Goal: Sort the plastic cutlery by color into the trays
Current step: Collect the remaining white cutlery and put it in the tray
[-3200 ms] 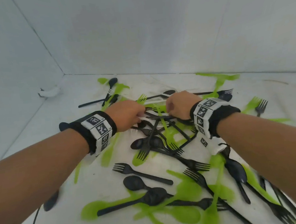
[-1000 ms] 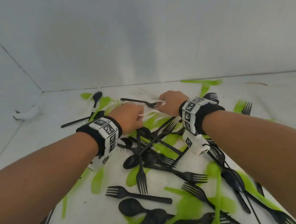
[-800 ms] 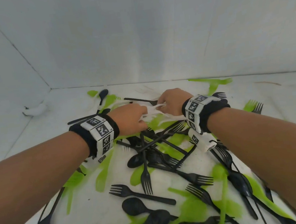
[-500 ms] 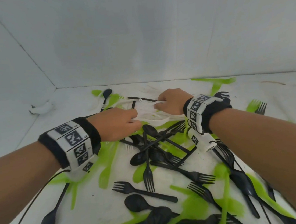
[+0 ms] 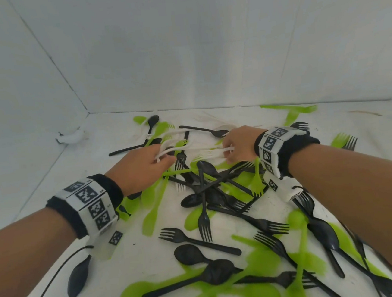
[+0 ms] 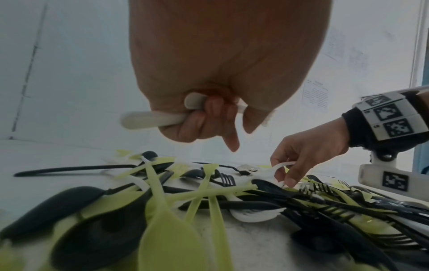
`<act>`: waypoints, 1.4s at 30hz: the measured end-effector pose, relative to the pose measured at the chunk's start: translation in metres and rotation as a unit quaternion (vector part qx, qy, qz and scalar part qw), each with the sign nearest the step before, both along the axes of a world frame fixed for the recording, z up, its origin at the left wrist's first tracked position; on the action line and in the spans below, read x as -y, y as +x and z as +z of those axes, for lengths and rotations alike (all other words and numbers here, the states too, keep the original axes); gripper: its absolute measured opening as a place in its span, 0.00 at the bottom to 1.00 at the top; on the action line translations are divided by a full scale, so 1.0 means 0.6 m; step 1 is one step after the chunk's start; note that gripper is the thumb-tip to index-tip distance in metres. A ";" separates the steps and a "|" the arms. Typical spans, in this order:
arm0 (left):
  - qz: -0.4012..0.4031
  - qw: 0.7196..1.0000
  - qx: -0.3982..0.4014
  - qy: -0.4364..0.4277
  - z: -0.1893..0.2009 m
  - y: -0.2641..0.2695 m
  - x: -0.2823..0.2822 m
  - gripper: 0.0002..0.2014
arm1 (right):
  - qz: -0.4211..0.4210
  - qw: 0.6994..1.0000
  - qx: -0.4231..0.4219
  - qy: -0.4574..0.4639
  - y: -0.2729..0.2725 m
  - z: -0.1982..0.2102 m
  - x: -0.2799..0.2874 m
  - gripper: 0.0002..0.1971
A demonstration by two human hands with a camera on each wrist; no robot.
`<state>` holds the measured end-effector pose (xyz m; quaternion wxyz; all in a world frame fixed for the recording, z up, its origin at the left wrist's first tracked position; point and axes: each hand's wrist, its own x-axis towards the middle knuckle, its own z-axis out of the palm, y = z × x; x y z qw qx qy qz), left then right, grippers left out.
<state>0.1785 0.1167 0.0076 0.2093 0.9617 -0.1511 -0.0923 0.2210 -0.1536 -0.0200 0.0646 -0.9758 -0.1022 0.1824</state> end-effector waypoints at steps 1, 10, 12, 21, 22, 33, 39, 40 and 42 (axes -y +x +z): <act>0.007 1.000 -0.003 -0.007 -0.002 0.004 0.003 0.20 | -0.002 1.000 -0.003 0.023 -0.003 0.004 0.005 0.09; 0.019 0.998 -0.008 -0.052 -0.022 0.036 0.101 0.11 | -0.135 0.978 -0.010 0.160 -0.021 0.019 0.084 0.15; 0.011 0.999 -0.012 -0.051 -0.030 0.047 0.136 0.11 | -0.174 0.959 -0.013 0.222 -0.023 0.010 0.097 0.16; -0.055 0.997 0.031 0.046 -0.066 0.093 0.222 0.11 | -0.345 0.838 0.042 0.421 -0.020 -0.010 0.126 0.12; -0.075 0.992 0.040 0.093 -0.070 0.099 0.223 0.08 | -0.344 0.846 0.047 0.406 -0.017 -0.013 0.131 0.12; -0.146 0.976 0.059 0.148 -0.068 0.098 0.211 0.07 | -0.146 0.977 0.105 0.111 0.035 -0.025 0.144 0.07; -0.145 0.975 0.082 0.146 -0.047 0.088 0.159 0.14 | -0.074 0.996 0.057 -0.011 0.056 -0.020 0.110 0.10; -0.140 0.976 0.088 0.142 -0.045 0.089 0.154 0.14 | -0.072 0.995 0.064 -0.010 0.055 -0.020 0.109 0.10; -0.119 0.974 0.116 0.151 -0.042 0.092 0.150 0.14 | -0.066 0.996 0.060 0.003 0.050 -0.019 0.107 0.09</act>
